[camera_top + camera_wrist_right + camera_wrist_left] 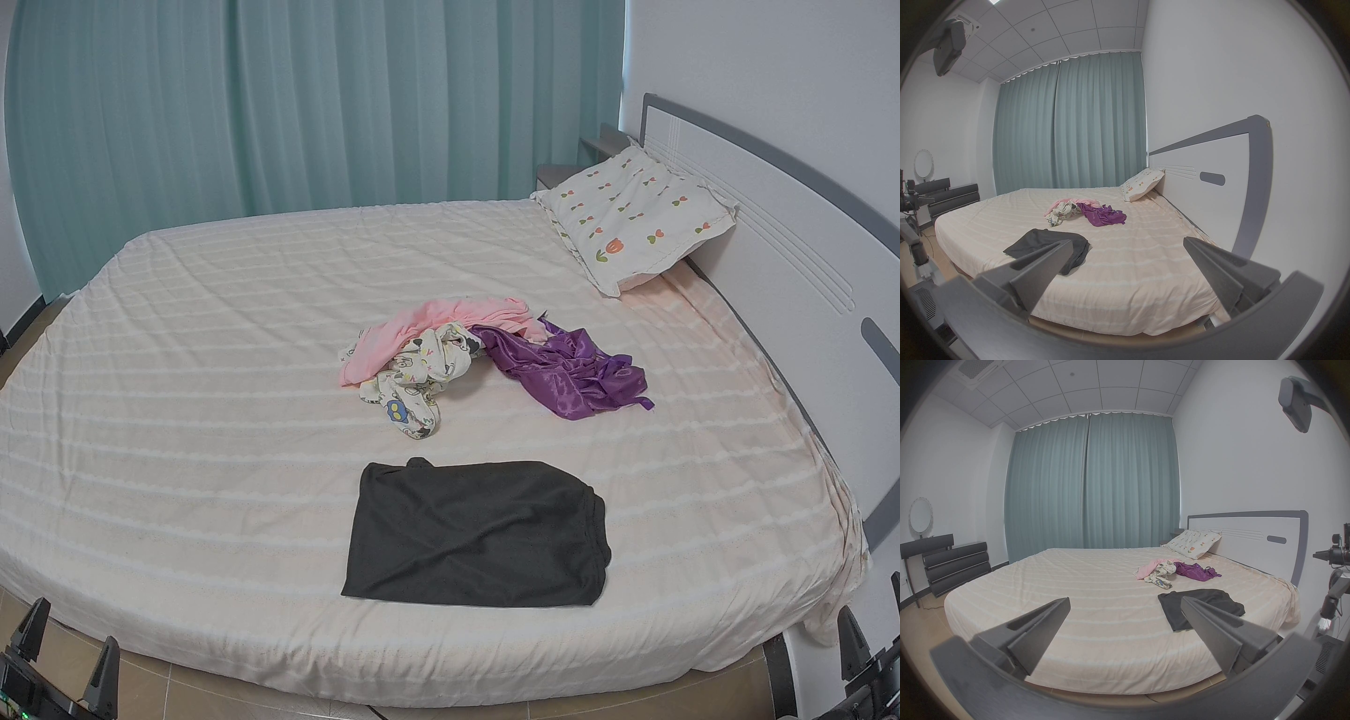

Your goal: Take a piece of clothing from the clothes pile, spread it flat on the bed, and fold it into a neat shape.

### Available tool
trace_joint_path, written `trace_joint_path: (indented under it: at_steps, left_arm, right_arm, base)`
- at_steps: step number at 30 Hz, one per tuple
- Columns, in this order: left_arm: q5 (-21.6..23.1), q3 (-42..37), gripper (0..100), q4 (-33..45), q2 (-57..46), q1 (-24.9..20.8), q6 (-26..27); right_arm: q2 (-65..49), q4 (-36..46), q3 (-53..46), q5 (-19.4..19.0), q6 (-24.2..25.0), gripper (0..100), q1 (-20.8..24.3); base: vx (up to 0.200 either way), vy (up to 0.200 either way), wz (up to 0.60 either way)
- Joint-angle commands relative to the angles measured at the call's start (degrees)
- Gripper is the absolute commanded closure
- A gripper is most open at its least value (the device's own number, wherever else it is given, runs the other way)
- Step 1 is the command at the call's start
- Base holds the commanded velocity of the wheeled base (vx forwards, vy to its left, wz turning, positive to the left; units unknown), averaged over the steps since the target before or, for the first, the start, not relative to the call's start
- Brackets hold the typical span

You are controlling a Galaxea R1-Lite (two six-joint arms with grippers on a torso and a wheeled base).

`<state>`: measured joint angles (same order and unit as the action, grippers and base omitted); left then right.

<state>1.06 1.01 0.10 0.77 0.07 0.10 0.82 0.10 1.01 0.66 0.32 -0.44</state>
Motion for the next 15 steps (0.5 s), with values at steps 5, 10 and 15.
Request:
trace_joint_path:
  at_steps: [5, 10, 15]
  left_arm:
    - [0.0, -0.8, 0, 0.0, -0.8, 0.0, 0.0]
    - [0.0, -0.8, 0, 0.0, -0.8, 0.0, 0.0]
    - [0.0, -0.8, 0, 0.0, -0.8, 0.0, 0.0]
  right_arm:
    - [-0.6, 0.0, -1.0, 0.0, 0.0, 0, 0.0]
    - [-0.6, 0.0, -1.0, 0.0, 0.0, 0, 0.0]
    - [-0.6, 0.0, -1.0, 0.0, 0.1, 0, 0.0]
  base:
    - [0.000, 0.000, 0.00]
    - [0.000, 0.000, 0.00]
    - [0.000, 0.000, 0.00]
